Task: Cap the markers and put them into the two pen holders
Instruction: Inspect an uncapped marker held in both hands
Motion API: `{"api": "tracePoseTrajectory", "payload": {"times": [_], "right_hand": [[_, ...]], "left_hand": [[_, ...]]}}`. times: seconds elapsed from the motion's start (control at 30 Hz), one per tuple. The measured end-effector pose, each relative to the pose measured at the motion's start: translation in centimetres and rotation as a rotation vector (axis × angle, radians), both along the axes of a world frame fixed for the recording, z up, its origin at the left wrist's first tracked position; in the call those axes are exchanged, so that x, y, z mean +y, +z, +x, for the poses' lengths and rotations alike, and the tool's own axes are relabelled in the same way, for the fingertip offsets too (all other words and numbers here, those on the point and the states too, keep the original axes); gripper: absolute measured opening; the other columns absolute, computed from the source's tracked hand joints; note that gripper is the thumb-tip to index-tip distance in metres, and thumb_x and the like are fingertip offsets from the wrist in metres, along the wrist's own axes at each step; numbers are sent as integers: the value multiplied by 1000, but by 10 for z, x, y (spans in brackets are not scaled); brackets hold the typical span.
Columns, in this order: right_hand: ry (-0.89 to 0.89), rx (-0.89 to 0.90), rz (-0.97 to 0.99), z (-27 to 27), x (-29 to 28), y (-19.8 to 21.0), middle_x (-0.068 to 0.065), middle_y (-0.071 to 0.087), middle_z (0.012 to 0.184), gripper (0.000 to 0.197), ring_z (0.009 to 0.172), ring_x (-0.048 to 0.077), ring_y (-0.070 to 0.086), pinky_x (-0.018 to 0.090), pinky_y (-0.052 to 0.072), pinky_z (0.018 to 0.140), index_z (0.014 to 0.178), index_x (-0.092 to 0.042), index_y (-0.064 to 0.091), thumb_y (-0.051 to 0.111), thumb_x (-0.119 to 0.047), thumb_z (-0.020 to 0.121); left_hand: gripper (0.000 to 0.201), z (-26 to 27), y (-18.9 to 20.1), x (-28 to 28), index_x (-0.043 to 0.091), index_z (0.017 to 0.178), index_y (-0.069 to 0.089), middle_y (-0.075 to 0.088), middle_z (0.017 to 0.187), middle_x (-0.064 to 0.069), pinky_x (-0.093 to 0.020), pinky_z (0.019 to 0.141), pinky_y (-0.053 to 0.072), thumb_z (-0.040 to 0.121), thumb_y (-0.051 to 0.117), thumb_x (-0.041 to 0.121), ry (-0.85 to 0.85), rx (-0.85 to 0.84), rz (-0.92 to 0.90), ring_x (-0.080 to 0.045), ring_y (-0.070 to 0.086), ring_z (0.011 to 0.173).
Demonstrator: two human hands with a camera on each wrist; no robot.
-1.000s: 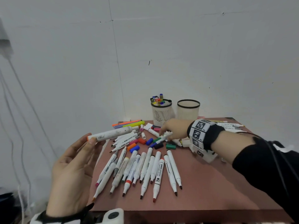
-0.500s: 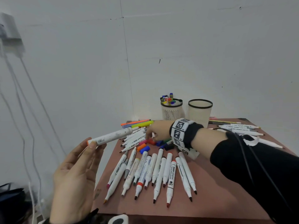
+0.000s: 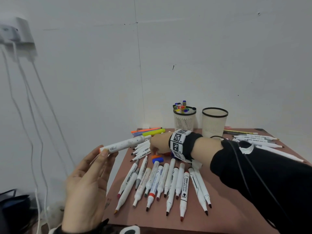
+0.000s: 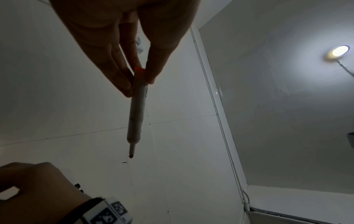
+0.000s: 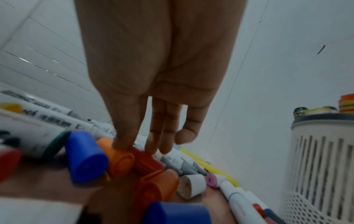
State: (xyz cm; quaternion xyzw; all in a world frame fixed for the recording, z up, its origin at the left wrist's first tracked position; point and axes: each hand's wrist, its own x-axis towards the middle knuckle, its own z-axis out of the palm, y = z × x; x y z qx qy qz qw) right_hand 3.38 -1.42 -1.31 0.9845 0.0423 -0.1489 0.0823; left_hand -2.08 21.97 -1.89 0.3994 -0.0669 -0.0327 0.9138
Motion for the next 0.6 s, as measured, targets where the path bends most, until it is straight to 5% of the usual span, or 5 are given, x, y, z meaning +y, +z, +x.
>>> {"api": "tracePoseTrajectory", "payload": {"times": [0.27, 0.43, 0.6], "right_hand": [[-16, -74, 59, -18, 1, 11, 6, 62, 121, 29, 110, 22, 56, 23, 38, 83, 120, -10, 61, 57, -20, 94], [-41, -234, 201, -54, 6, 36, 1, 58, 91, 23, 83, 13, 50, 20, 37, 73, 111, -10, 63, 58, -20, 92], [-64, -441, 320, -109, 17, 59, -4, 55, 83, 2, 69, 5, 47, 12, 33, 59, 92, -22, 62, 60, -22, 90]], "left_hand": [[14, -7, 6, -5, 6, 95, 64, 71, 91, -9, -22, 80, 55, 81, 61, 4, -27, -7, -12, -18, 71, 86], [11, -17, 7, -6, 6, 93, 65, 72, 83, -7, -17, 66, 55, 84, 60, 3, -62, 14, -35, -15, 71, 79], [10, -29, 9, -7, 5, 94, 63, 73, 74, -3, -15, 59, 54, 86, 59, 3, -84, 23, -47, -12, 71, 73]]}}
